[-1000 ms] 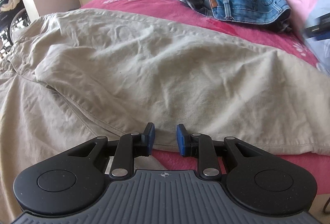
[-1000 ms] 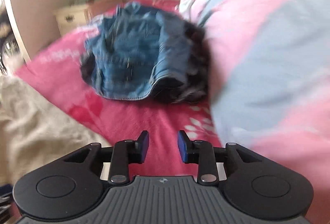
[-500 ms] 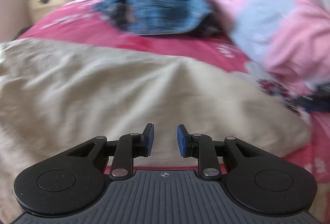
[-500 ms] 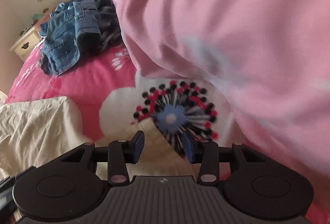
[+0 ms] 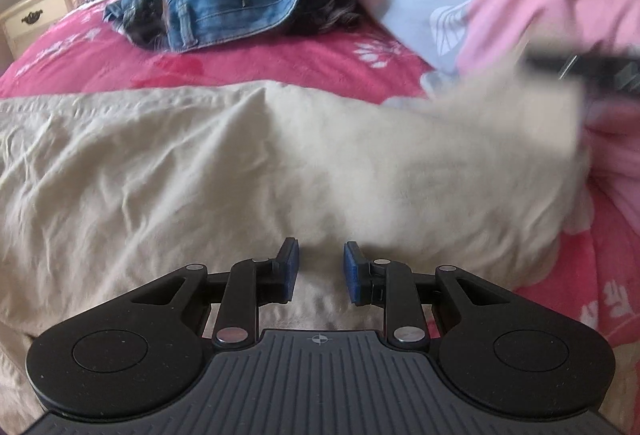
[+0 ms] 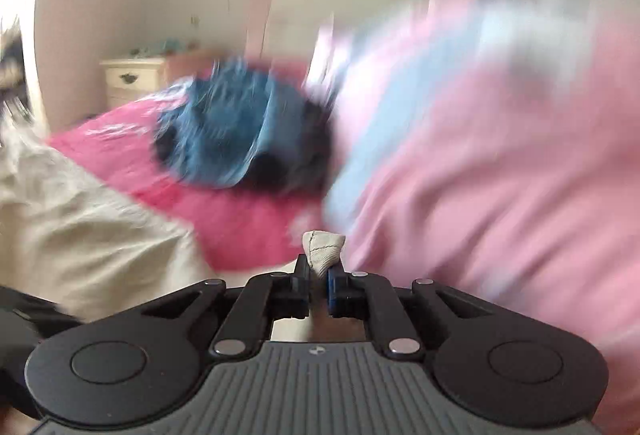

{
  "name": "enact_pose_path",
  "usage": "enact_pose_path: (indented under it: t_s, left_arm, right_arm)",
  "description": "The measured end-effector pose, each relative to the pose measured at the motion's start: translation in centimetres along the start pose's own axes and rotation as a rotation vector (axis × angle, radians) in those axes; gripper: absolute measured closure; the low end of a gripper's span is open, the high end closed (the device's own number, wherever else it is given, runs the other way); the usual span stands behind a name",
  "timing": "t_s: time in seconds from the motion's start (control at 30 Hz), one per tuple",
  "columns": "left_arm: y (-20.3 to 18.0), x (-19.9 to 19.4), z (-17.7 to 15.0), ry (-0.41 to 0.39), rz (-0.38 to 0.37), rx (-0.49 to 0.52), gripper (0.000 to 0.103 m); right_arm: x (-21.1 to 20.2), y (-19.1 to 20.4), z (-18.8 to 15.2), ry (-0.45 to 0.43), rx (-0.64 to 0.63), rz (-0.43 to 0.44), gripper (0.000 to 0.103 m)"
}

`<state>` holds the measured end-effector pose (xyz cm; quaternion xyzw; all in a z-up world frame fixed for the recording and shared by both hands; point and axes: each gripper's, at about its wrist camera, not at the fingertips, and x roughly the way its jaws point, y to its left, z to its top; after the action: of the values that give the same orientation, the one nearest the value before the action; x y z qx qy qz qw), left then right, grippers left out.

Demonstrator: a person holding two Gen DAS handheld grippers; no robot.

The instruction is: Fold clothes

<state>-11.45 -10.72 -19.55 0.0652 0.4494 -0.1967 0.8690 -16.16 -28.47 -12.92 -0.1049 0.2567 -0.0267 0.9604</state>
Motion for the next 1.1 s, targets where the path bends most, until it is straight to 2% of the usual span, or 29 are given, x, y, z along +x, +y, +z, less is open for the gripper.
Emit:
enact_pose_path:
  t_s: [0.07,0.2,0.23,0.33,0.4,0.43,0.47,0.57,0.63,0.67,0.77,0.87,0.93,1.1]
  left_arm:
    - [0.1,0.0,-0.1,0.001,-0.001,-0.002,0.079]
    - [0.1,0.1,0.1,0.006,-0.004,-0.001,0.079]
    - [0.1,0.1,0.2,0.005,-0.004,0.001,0.079]
    - [0.1,0.2,0.1,0.002,-0.003,0.005,0.079]
    - [0.0,0.1,0.1,0.004,0.000,0.008,0.079]
    - [0.0,0.1,0.1,0.005,0.001,0.009,0.079]
    - [0.0,-0.1,0.2,0.006,0.000,0.010,0.079]
    - [0.3,-0.8,-0.1,-0.011,0.001,0.018,0.079]
    - [0.4,-1.3,-0.3,-0.029,0.003,0.031,0.079]
    - [0.4,-1.7,-0.4,-0.038,0.001,0.041,0.079]
    - [-0.2,-2.5,-0.9,-0.052,-0.029,0.088,0.078]
    - [-1.6,-2.7,-1.5,-0.048,-0.051,0.151,0.078]
    - [-2.8,-2.8,-1.9,-0.050,-0.069,0.201,0.078]
    - [-6.0,-3.6,-2.8,-0.096,-0.132,0.369,0.078]
  right_arm:
    - [0.8,0.5,-1.1,0.014,-0.069,-0.076,0.092]
    - [5.3,-0.4,-3.5,0.143,-0.043,-0.149,0.090]
    - [6.2,0.0,-3.8,0.139,-0.077,-0.172,0.088]
    - [9.0,1.2,-5.1,0.164,-0.252,-0.258,0.071]
    - [10.8,1.4,-6.3,0.223,-0.352,-0.328,0.070]
    - [11.0,1.1,-6.6,0.236,-0.363,-0.339,0.070]
    - [10.7,0.9,-6.6,0.243,-0.356,-0.334,0.070]
    - [7.0,-0.1,-5.5,0.210,-0.247,-0.213,0.069]
    - [3.4,0.1,-5.4,0.168,-0.230,-0.162,0.063]
    - [1.7,0.1,-5.4,0.155,-0.217,-0.140,0.058]
    - [-2.3,-0.5,-5.6,0.150,-0.138,-0.067,0.056]
    - [-2.6,-0.5,-6.6,0.192,-0.138,-0.035,0.063]
    - [-2.0,-0.9,-6.7,0.232,-0.114,-0.006,0.064]
    - [-1.3,-3.3,-6.4,0.396,0.161,0.130,0.064]
